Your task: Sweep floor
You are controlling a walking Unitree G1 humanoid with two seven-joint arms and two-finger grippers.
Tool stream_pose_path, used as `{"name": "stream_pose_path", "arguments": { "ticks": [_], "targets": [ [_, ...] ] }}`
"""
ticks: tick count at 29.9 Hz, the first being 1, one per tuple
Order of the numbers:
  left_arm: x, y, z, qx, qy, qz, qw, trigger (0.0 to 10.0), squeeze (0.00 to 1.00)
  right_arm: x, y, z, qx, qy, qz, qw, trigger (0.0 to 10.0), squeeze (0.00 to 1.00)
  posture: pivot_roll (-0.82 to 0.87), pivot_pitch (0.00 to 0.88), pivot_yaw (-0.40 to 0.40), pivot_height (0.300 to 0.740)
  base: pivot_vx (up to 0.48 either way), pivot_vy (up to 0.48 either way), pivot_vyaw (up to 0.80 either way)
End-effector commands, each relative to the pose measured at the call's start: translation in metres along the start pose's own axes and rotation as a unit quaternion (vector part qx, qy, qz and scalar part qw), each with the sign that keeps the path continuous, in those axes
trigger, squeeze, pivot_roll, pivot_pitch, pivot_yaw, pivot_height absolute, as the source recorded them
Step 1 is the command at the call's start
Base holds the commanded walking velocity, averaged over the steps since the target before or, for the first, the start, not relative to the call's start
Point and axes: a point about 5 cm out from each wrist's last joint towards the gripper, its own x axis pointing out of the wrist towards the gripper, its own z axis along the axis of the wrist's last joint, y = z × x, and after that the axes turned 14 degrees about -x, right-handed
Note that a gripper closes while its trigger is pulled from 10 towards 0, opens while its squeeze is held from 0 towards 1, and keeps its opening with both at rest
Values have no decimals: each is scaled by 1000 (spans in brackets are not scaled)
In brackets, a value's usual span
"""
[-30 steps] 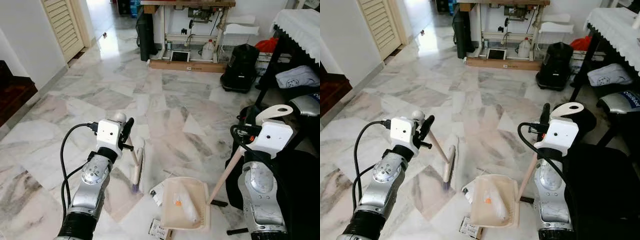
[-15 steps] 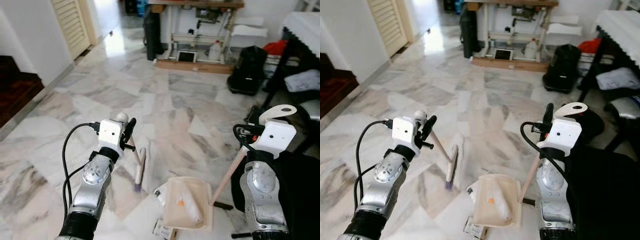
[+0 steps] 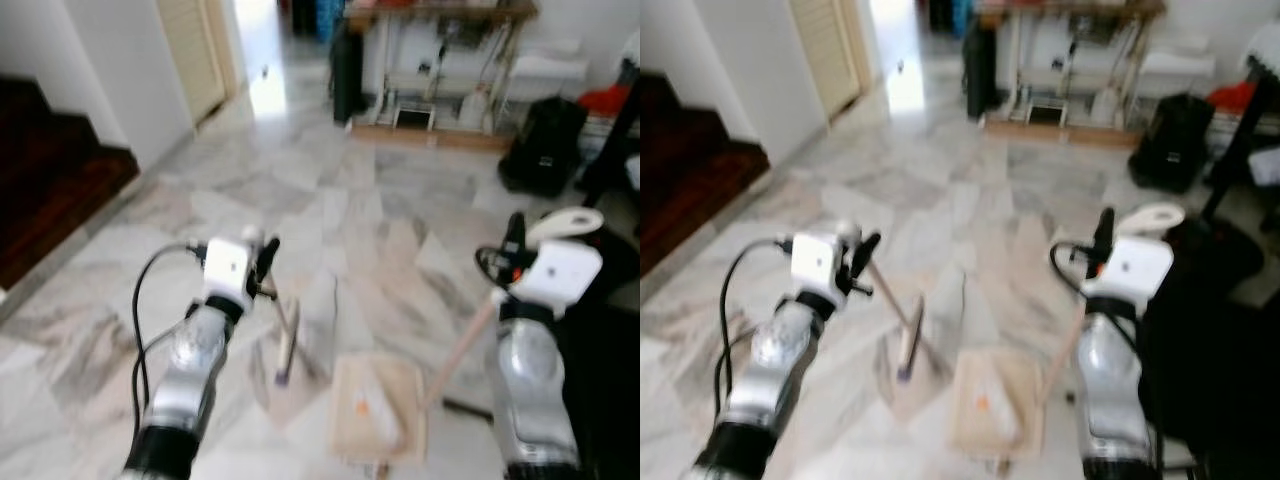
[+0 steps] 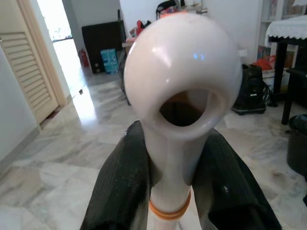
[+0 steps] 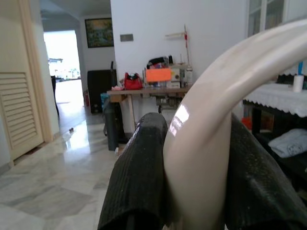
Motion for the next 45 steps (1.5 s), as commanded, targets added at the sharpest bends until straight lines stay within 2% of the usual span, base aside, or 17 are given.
{"name": "stream_pose_path", "arguments": {
  "ticks": [1, 10, 35, 45],
  "targets": [
    [5, -1, 16, 11, -33, -6, 999, 10000, 0, 7, -4, 14, 16, -29, -15, 999, 10000, 0, -68, 6, 41, 740, 0, 270, 575],
    [5, -1, 16, 10, -33, -5, 999, 10000, 0, 8, -4, 14, 17, -31, -13, 999, 10000, 0, -63, 11, 39, 740, 0, 270, 577],
    [6, 1, 18, 26, -30, -1, 999, 10000, 0, 9, 0, 15, 22, -33, -6, 999, 10000, 0, -55, 20, 40, 740, 0, 0, 795],
    [2, 6, 16, 35, -23, 5, 999, 10000, 0, 9, 1, 15, 24, -33, -2, 999, 10000, 0, -49, 26, 40, 740, 0, 0, 800]
  ]
}}
